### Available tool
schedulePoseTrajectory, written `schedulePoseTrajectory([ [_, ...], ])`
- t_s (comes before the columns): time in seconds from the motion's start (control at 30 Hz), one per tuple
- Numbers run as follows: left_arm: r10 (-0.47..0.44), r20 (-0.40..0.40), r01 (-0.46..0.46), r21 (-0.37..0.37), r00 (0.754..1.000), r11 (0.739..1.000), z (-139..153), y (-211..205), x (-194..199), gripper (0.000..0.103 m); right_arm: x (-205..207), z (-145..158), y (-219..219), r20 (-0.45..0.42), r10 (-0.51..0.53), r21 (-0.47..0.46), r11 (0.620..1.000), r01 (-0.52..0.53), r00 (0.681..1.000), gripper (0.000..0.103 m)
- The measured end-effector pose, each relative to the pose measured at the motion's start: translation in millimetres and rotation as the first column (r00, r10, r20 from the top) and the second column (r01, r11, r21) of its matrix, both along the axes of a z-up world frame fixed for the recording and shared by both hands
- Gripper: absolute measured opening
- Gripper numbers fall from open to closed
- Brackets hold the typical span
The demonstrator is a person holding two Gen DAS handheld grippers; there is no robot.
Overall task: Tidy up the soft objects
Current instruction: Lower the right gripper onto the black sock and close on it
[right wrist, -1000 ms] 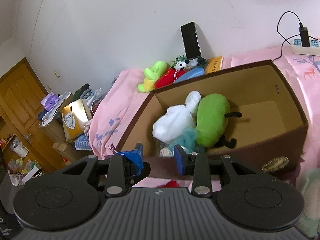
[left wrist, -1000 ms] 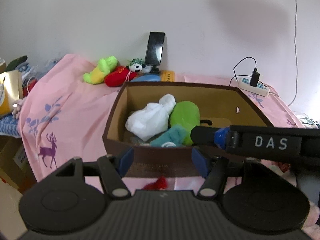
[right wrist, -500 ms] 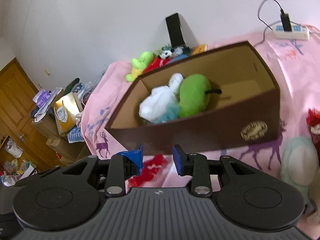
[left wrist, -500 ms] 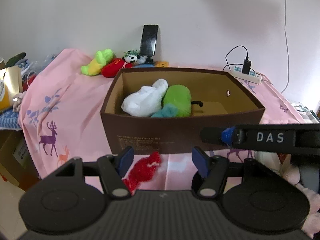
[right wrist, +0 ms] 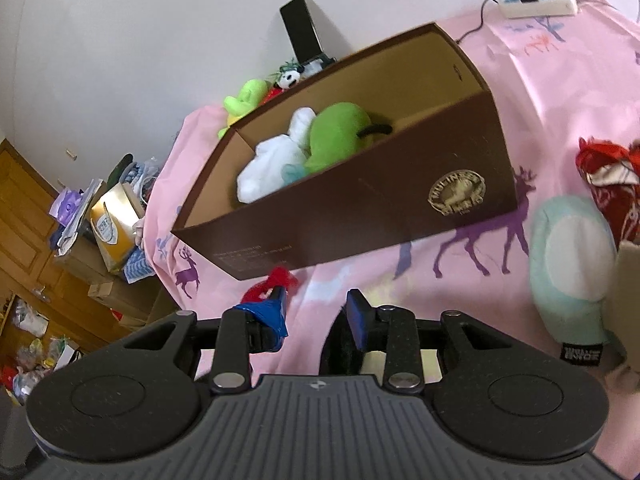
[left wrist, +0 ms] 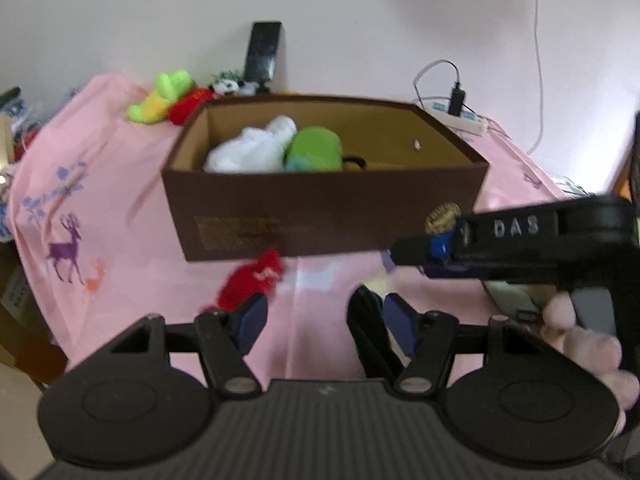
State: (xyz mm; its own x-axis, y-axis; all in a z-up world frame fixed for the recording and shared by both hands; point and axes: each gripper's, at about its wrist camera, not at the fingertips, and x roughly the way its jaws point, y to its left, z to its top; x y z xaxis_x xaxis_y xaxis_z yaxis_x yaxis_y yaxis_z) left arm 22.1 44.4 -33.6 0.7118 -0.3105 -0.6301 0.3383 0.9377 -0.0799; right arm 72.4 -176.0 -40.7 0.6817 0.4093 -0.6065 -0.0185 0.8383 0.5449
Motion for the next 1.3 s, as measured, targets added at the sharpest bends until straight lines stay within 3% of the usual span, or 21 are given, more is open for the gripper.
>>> schedulePoseTrajectory([
  [0.3,-0.079,-0.057,0.077,-0.034,0.995,0.996,-20.7,-8.6,-6.3,0.066,0.1,-12.7,2.8,-0.058,0.025,-0.033,0.999,-0.027,0.998,0.016],
  [0.73,-0.106,-0.092,0.102,-0.049,0.99,0.994,-43.5,-24.7,0.3,0.066,7.9,-29.9,16.6,-0.138,0.068,-0.072,0.994,-0.078,0.988,0.016],
  [1.0,-0.134,-0.122,0.122,-0.102,0.983,0.987,-54.4,-23.4,9.5,0.048,13.0,-37.3,19.5,-0.163,0.074,-0.067,0.994,-0.086,0.984,0.017],
  [1.07,-0.13,-0.131,0.117,-0.106,0.983,0.987,-57.7,-22.4,11.8,0.036,14.2,-39.2,20.9,-0.168,0.082,-0.059,0.994,-0.093,0.982,0.017],
  [1.3,-0.121,-0.15,0.104,-0.115,0.981,0.988,-66.2,-18.3,16.0,0.018,16.9,-41.0,26.1,-0.163,0.107,-0.051,0.992,-0.117,0.981,0.016],
])
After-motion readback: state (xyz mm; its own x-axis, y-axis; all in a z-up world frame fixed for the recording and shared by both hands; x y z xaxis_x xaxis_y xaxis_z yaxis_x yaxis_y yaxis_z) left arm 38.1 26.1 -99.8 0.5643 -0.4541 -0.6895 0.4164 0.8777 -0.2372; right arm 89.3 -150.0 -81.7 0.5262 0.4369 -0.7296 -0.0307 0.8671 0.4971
